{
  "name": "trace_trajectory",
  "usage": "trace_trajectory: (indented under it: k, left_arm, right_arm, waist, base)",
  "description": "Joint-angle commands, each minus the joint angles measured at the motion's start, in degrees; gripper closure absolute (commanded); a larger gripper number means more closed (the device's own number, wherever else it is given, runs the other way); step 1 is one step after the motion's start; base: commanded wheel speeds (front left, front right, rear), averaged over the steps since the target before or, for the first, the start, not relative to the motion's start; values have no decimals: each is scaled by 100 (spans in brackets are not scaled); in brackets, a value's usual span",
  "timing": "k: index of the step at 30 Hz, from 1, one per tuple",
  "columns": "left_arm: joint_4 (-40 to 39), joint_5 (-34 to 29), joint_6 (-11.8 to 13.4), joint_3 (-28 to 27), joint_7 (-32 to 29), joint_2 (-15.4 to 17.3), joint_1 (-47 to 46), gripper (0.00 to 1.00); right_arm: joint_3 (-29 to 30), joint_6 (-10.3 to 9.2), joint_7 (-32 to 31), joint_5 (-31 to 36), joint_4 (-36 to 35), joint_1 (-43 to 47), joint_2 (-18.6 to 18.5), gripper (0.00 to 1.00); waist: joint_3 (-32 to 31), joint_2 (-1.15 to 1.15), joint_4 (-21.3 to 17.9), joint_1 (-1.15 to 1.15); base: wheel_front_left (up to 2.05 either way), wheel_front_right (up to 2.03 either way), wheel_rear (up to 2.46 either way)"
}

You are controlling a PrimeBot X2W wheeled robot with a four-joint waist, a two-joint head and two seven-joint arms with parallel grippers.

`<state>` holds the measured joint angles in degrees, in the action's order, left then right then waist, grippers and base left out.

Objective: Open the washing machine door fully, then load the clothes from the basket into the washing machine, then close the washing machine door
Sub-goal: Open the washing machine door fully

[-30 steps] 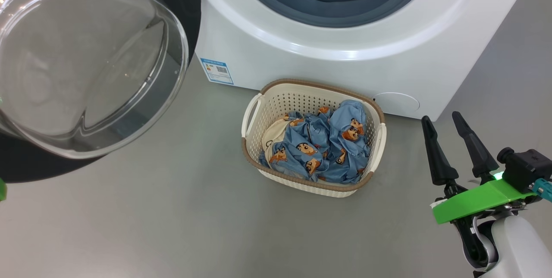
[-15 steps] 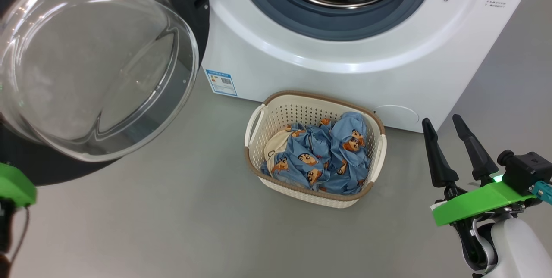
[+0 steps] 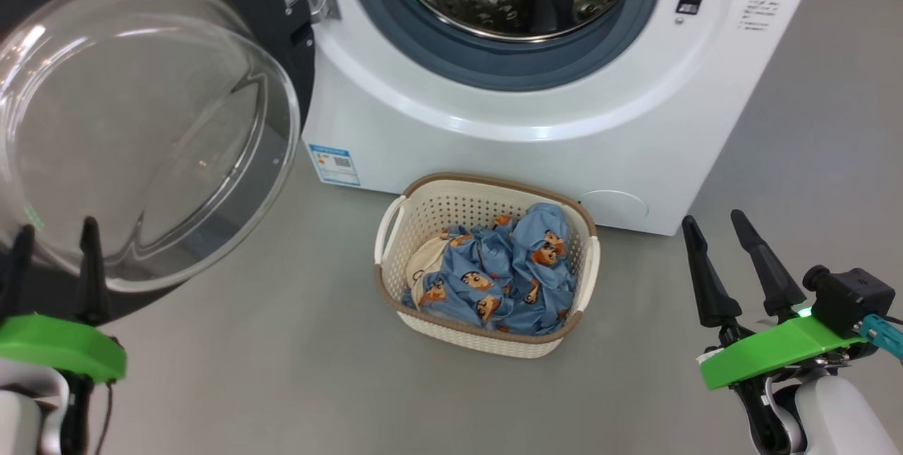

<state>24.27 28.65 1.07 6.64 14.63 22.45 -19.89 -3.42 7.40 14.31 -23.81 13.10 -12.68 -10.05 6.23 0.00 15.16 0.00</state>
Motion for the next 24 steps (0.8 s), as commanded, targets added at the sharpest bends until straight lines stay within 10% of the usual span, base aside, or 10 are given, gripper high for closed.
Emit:
trace_trajectory:
  k: [1, 24]
  left_arm:
    - [-283, 15, 83, -231, 36, 213, 17, 0]
    - [-1599, -66, 428, 89, 17, -485, 1154, 0]
  right_arm:
    - [-167, 9, 69, 23, -128, 16, 14, 0]
    - [-357, 9, 69, 214, -88, 11, -169, 0]
  waist:
    - [-111, 0, -150, 0]
    - [-342, 0, -1413, 0]
  base:
    - [0, 0, 0]
    - [0, 0, 0]
